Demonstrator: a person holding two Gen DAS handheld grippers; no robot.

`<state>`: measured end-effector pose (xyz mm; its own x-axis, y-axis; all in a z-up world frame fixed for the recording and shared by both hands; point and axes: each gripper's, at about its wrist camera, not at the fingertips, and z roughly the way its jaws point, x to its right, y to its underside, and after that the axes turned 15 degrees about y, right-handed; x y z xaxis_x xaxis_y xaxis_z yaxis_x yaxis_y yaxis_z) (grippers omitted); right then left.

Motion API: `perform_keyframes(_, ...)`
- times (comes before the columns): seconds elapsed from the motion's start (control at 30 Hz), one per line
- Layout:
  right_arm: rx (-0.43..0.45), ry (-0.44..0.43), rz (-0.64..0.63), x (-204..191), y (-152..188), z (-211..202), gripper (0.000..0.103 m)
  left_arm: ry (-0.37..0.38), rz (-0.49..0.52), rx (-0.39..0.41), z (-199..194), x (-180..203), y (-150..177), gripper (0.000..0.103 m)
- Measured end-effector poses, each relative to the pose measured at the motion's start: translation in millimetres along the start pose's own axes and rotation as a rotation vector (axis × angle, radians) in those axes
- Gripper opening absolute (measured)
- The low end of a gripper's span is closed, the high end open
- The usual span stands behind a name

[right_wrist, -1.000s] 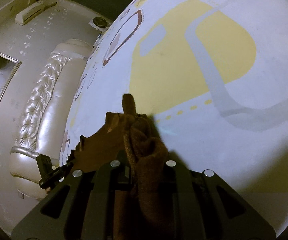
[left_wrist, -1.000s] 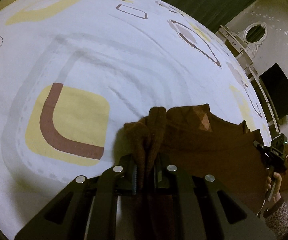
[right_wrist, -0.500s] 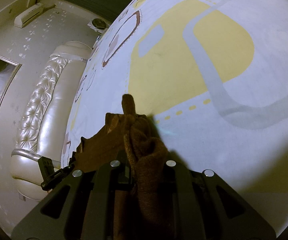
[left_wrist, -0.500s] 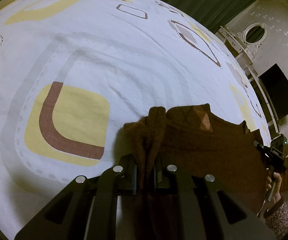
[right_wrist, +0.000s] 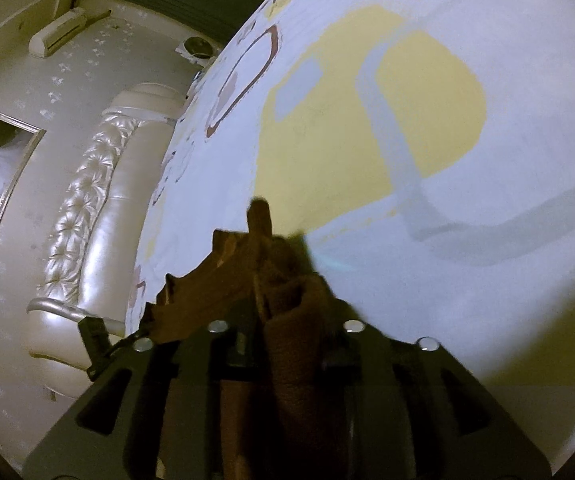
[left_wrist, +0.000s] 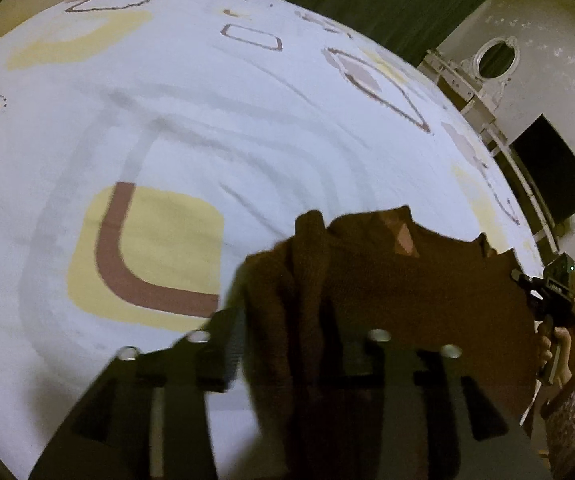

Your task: Fold small clothes

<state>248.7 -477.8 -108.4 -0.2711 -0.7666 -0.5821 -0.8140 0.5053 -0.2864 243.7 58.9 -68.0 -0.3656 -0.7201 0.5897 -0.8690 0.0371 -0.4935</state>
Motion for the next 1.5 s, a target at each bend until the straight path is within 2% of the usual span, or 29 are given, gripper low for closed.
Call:
perform_keyframes(0.07,0.029,0.038,0.001,2,-7,-12,0.035,0.01,0.002,0.012,-9,-3,-3,0.048)
perform_keyframes(0.2,0.073,0.036,-0.03,-7,-24,-28,0.043,0.021,0.021,0.025,-17,-3,-14,0.052)
perform_keyframes(0.3,0.061,0.024,-0.101,-28,-34,-22,0.045,0.02,0.06,-0.003,-8,8,-30,0.052)
perform_keyframes(0.43,0.013,0.026,-0.199,-58,-41,1,0.048,0.026,0.135,-0.07,21,39,-45,0.059)
perform_keyframes(0.57,-0.057,0.057,-0.29,-85,-44,34,0.048,-0.034,0.204,-0.141,56,64,-50,0.061)
perform_keyframes(0.67,-0.083,0.063,-0.31,-96,-44,51,0.048,-0.097,0.193,-0.186,83,66,-52,0.061)
perform_keyframes(0.73,-0.098,0.095,-0.324,-102,-42,60,0.048,-0.114,0.182,-0.184,90,65,-52,0.061)
perform_keyframes(0.87,-0.039,0.176,-0.29,-100,-46,60,0.048,-0.18,0.168,-0.164,98,57,-52,0.067)
perform_keyframes(0.97,0.015,0.175,-0.235,-93,-49,49,0.048,-0.213,0.163,-0.143,94,52,-53,0.069)
perform_keyframes(1.3,0.082,0.066,-0.185,-87,-4,1,0.055,-0.198,0.088,-0.08,71,55,-40,0.069)
perform_keyframes(1.5,0.058,0.041,-0.165,-91,29,-11,0.056,-0.214,0.083,-0.062,50,65,-21,0.069)
